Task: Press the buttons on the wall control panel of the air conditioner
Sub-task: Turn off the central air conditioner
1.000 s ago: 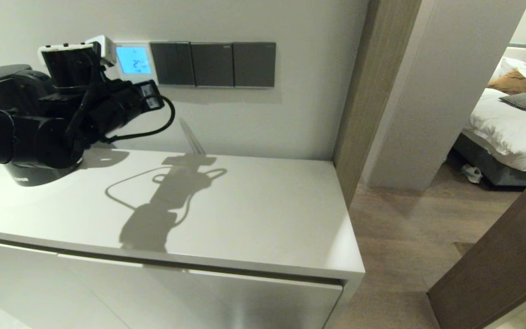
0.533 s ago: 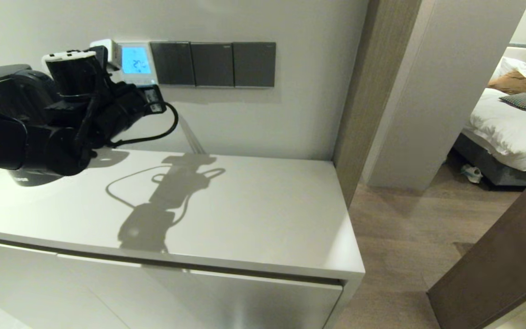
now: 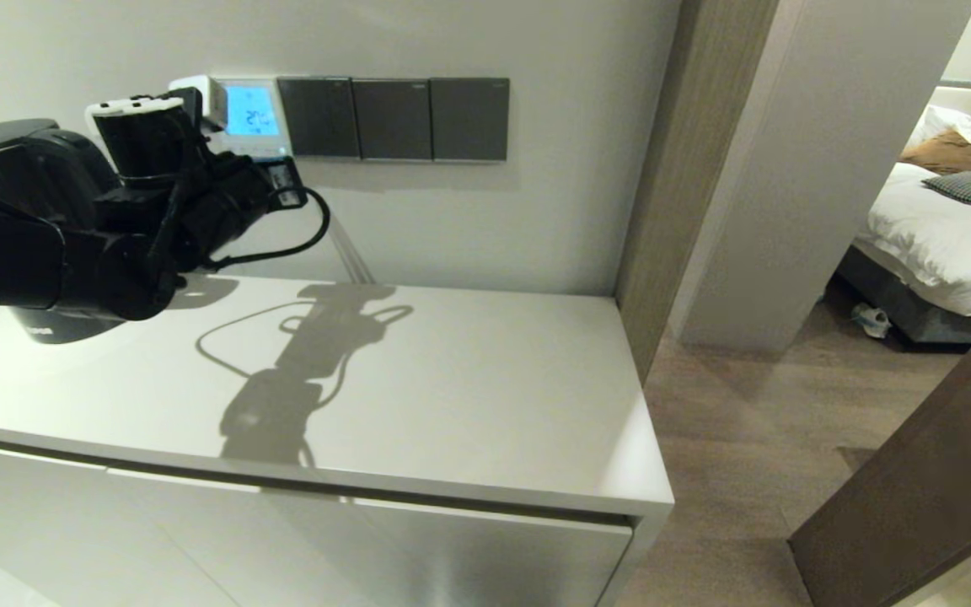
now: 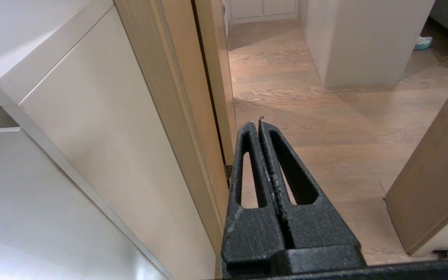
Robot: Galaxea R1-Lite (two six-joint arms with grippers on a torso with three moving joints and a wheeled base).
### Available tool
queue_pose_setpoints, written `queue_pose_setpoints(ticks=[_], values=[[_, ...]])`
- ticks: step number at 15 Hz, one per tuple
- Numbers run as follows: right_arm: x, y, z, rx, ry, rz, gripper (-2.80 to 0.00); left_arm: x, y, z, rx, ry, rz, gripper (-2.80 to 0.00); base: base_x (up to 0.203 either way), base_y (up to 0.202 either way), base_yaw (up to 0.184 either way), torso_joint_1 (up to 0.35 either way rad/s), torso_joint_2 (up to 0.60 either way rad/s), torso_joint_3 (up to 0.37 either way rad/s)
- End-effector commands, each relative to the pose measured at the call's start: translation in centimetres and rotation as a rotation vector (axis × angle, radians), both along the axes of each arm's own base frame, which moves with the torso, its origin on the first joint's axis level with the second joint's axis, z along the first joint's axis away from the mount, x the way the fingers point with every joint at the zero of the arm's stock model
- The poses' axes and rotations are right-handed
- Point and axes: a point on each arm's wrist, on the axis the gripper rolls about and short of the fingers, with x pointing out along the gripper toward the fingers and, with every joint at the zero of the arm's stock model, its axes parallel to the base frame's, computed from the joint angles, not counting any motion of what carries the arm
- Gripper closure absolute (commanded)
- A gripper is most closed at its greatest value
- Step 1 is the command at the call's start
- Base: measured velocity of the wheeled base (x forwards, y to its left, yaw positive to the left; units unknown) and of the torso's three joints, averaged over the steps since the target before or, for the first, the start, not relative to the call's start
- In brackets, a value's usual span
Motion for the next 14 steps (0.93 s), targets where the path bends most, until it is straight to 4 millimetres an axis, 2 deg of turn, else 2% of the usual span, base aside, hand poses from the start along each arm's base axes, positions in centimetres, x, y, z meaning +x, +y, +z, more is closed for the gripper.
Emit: queue_pose_setpoints(ticks=[1, 7, 14], values=[[0.0, 0.0, 0.0, 0.000, 0.003, 0.000, 0.00, 0.2, 0.3, 0.2, -0.004, -0.011, 0.010, 0.00, 0.000, 0.000, 0.000, 0.000, 0.00, 0.000], [0.0, 0.0, 0.0, 0.000, 0.003, 0.000, 0.00, -0.7, 0.6, 0.8, -0.004, -0.024, 0.012, 0.00, 0.000, 0.000, 0.000, 0.000, 0.00, 0.000], [0.0, 0.0, 0.0, 0.000, 0.003, 0.001, 0.00, -1.2, 0.5, 0.7, -0.003, -0.021, -0.001, 0.00, 0.000, 0.000, 0.000, 0.000, 0.00, 0.000]])
